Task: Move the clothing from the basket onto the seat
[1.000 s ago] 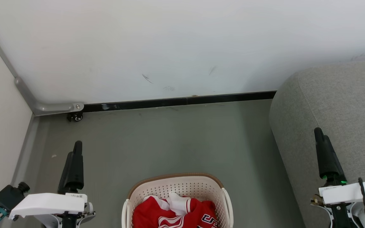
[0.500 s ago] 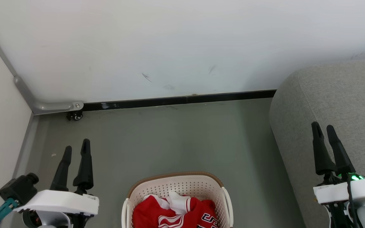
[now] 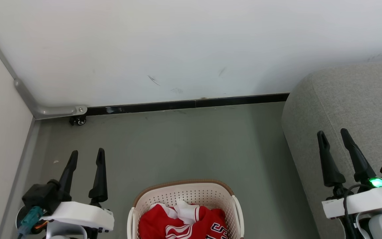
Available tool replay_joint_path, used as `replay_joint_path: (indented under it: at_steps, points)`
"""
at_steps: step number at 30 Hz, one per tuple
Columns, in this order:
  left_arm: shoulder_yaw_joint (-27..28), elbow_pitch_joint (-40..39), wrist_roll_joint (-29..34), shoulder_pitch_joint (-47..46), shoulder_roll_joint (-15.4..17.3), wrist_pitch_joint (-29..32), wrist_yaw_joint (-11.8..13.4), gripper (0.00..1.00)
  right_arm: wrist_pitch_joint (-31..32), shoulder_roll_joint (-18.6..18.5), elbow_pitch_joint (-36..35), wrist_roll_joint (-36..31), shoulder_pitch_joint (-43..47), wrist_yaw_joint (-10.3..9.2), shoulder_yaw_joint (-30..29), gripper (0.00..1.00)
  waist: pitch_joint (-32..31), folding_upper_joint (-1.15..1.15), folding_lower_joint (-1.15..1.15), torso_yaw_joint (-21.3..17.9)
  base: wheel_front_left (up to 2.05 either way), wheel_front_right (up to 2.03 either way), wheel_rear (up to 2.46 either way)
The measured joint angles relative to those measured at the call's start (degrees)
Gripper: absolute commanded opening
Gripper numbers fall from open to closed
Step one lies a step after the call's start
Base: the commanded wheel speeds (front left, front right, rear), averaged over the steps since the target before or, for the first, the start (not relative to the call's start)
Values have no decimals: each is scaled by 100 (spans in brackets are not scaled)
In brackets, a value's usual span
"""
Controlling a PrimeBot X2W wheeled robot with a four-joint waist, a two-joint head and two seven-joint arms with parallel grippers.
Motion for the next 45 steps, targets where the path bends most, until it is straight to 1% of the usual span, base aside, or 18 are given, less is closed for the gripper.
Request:
replay_joint_path:
  at_steps: [3, 6, 16, 38, 45]
  points:
    - [-70, -8, 431, -18, -11, -81, 43, 100, -76, 36, 19, -444, -1, 0, -20, 100, 2, 0, 0, 2, 0, 0, 0]
    - [-126, -4, 659, -18, -49, -119, 44, 100, -113, 67, 94, -635, -1, 0, -34, 100, 1, 0, 0, 8, 0, 0, 0]
    - [-102, 221, 726, -16, -134, -120, 98, 100, -114, 264, 323, -768, 4, 0, -164, 100, 0, 0, 0, 29, 0, 0, 0]
    - [55, 339, 827, -18, -259, -120, 90, 100, -114, 374, 450, -904, 0, 0, -242, 100, 37, 0, -2, 48, 0, 0, 0]
    - [73, 408, 871, -18, -290, -120, 30, 100, -114, 408, 482, -953, -1, 0, -275, 100, 69, 0, -1, 44, 0, 0, 0]
